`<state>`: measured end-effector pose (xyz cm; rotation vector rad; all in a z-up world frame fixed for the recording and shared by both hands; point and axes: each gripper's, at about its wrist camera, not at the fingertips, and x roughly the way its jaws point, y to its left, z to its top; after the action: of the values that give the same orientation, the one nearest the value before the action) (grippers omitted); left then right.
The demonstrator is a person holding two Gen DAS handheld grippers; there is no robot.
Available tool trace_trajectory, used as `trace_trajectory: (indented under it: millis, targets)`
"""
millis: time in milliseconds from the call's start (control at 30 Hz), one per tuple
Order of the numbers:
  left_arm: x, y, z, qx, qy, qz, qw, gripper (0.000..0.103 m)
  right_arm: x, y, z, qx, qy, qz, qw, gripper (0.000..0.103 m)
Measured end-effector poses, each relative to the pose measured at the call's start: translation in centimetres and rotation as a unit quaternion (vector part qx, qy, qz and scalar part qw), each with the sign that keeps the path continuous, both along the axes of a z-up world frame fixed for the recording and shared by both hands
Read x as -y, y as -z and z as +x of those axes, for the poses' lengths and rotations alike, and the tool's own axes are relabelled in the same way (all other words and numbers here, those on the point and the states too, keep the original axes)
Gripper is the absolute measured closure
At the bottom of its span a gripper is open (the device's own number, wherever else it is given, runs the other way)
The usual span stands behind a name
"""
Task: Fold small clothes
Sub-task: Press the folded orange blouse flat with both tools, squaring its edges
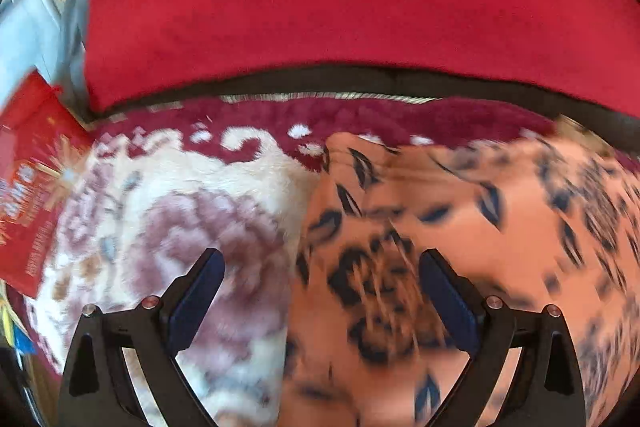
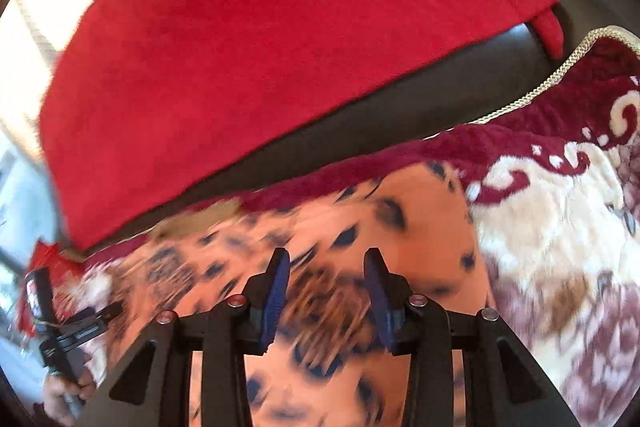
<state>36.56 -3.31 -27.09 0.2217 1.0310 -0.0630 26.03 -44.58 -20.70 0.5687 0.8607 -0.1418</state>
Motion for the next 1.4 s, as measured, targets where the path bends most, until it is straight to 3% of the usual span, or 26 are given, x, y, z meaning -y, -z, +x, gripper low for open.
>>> trace_trajectory:
  millis: [167,267,400,567,800,1000,1200,1400]
  targets:
    - [-0.4,-1.6,-9.0,0.063,0.041,0.020,0.9970,0.005,-4.5,-0.2,-5.9,-0.012,-0.041,-0.019,0.999,0.061]
    - [-0.5,-0.9,-11.9,0.059,0.044,0.035,0.9967,0.005,-5.5,2.4,-7.7,-0.052,-0.048,-0.015,0.997,0.061]
    - [0.0,-1.7,-15.4,0.089,0.055,0.045,0.9935,0.005,-6.8,2.3,-10.1,-0.042,-0.038,-0.021,0.998,0.061]
    - [0.6,-5.0,-18.6,0.136,0.072,0.013,0.9880,0.005,-8.7,0.3,-10.5,-0.006,-0.051,-0.014,0.999,0.061]
    - [1.4,-5.6,-18.6,0.148,0.084,-0.018,0.9853,0.005,-13.8,-0.4,-6.7,-0.001,-0.099,-0.019,0.995,0.061]
    - [2.1,-2.8,-16.4,0.117,0.075,-0.032,0.9898,0.005,-15.6,3.0,-4.1,-0.037,-0.116,-0.022,0.992,0.060]
    - [2.4,0.0,-14.9,0.085,0.070,-0.034,0.9933,0.005,-14.6,2.4,-5.1,-0.014,-0.115,-0.002,0.993,0.061]
    - [2.2,0.8,-14.2,0.080,0.068,-0.043,0.9936,0.005,-14.1,1.4,-6.3,0.009,-0.105,-0.033,0.994,0.060]
